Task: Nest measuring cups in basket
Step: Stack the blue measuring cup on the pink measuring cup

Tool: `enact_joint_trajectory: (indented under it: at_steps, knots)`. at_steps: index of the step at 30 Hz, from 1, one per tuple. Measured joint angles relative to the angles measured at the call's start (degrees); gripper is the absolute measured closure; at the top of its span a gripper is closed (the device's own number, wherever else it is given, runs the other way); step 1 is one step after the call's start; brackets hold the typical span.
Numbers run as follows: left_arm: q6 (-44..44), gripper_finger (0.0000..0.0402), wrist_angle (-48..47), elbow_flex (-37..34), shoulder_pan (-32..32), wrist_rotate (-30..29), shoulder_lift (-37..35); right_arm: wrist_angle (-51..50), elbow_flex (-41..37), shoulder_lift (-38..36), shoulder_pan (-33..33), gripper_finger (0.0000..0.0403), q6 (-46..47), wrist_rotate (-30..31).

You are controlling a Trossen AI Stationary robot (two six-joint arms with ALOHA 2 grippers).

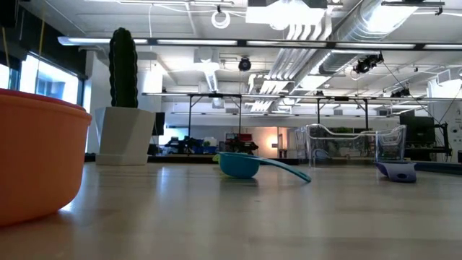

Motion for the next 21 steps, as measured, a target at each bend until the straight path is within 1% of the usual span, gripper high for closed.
enact_joint_trajectory:
  at_steps: [4,10,13,17,21]
  knots:
    - [-0.02,0.0328,-1.89,0.0,0.0,0.0,-0.12,-8.44,8.95,5.19,0.02,0.0402,-0.06,-1.4]
    - [-0.07,0.0328,-4.24,0.0,0.0,0.04,-0.14,-13.73,17.91,12.89,0.0,0.0402,0.82,-4.94]
    - [-0.08,0.0328,-4.4,0.0,0.0,0.09,-0.14,-15.68,20.24,15.59,0.02,0.0402,2.35,-7.17]
    - [-0.28,0.0328,-4.5,0.0,-0.01,0.09,-0.15,-18.69,21.05,18.57,0.02,0.0402,4.33,-10.01]
    - [-0.55,0.0328,-4.5,0.0,-0.02,0.09,-0.15,-19.88,21.19,19.77,0.02,0.0402,5.21,-10.75]
